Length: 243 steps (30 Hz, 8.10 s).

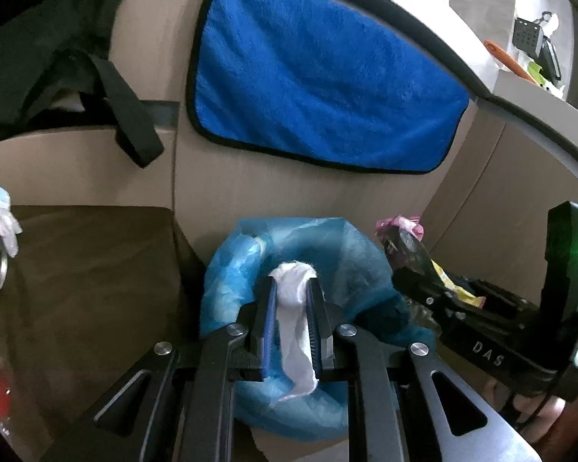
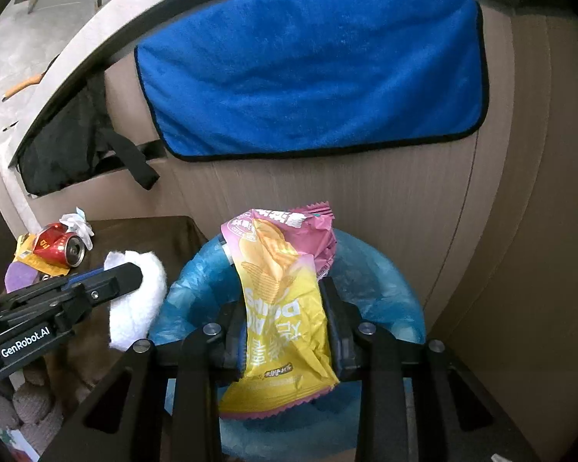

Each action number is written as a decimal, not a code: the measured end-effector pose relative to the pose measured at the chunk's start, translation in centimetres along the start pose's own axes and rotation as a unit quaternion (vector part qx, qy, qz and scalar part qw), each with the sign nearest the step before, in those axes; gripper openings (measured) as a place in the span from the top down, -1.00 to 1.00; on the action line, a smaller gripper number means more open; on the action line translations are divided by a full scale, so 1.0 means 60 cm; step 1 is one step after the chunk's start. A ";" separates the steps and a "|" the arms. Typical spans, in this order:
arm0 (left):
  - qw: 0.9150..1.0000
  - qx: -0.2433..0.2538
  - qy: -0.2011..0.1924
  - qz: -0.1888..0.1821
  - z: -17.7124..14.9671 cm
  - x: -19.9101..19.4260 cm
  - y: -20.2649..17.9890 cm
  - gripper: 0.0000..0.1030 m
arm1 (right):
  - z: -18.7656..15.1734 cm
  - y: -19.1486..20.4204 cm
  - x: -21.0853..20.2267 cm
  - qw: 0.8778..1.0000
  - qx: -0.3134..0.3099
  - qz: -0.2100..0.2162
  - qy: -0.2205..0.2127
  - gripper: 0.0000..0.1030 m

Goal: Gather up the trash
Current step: 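Carry tissue and snack bag over the blue bin and open both tools, then move both open tools back to the trash pile, then grasp the pink-purple sponge with the left tool while the right tool grasps the bagged tape roll, then carry sponge and tape roll over the blue bin and open both tools, then move both open tools back to the trash pile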

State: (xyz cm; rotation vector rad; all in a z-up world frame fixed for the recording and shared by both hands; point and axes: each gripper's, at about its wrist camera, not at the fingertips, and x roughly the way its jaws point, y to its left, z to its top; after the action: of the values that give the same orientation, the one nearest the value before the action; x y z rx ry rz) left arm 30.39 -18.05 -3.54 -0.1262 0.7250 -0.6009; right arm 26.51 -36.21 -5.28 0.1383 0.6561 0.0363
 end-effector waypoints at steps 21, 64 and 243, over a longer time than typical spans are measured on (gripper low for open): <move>0.993 -0.039 -0.074 0.080 0.002 -0.156 0.120 -0.10 | 0.026 0.053 -0.072 0.998 -0.020 -0.004 -0.062 -0.11; 0.959 -0.173 -0.107 0.196 -0.162 -0.445 0.417 -0.22 | -0.092 0.515 0.021 0.932 -0.275 0.218 0.091 -0.24; 0.986 -0.043 -0.071 0.147 -0.040 -0.257 0.207 -0.14 | 0.002 0.228 -0.065 0.993 -0.074 0.087 -0.027 -0.11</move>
State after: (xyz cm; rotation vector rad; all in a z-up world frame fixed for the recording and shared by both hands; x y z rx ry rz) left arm 25.61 1.01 -0.18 -0.1369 0.6155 -0.2754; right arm 23.62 -23.00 -0.90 0.0521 0.5846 0.2483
